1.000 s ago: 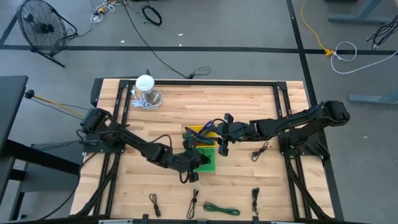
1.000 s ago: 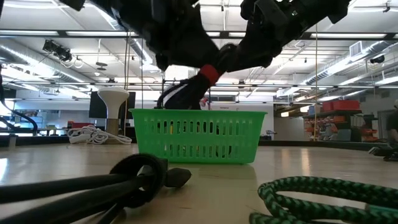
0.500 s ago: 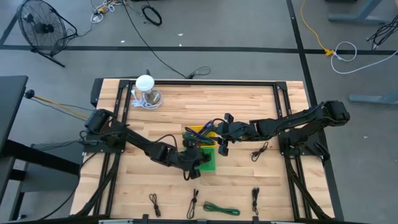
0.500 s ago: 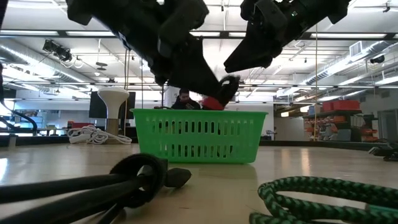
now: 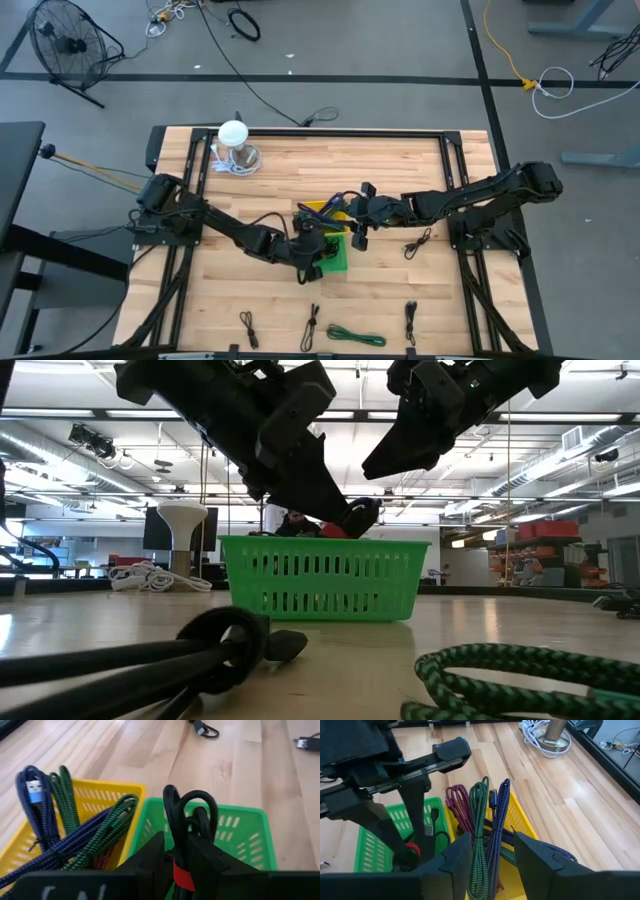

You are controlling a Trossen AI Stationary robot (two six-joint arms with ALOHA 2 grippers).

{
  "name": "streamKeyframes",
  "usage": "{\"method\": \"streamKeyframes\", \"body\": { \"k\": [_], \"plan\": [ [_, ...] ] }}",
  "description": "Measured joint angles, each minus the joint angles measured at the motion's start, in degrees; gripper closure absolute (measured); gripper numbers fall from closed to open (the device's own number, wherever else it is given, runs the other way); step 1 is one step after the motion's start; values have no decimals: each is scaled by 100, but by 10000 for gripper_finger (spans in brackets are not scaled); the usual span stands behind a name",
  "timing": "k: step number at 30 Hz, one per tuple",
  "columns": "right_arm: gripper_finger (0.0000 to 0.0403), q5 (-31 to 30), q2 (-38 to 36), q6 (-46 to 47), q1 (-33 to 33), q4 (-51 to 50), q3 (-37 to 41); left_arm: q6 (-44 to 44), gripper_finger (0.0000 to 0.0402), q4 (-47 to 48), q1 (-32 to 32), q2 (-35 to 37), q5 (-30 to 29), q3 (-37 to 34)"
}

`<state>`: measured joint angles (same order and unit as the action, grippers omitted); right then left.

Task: Pick & Place USB Port
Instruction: Put the black USB cable into the green bin

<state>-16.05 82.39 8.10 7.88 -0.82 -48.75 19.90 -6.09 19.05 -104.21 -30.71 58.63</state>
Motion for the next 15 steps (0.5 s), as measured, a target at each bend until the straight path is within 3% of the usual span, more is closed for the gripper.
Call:
{"method": "streamKeyframes", "body": {
  "k": [6,15],
  "plan": [
    [252,0,-1,0,0,-31,0,-167,306,-26,147,51,-11,0],
    [252,0,-2,-2,0,-51,0,-630,240,50,181,121,-245,4]
  ]
}}
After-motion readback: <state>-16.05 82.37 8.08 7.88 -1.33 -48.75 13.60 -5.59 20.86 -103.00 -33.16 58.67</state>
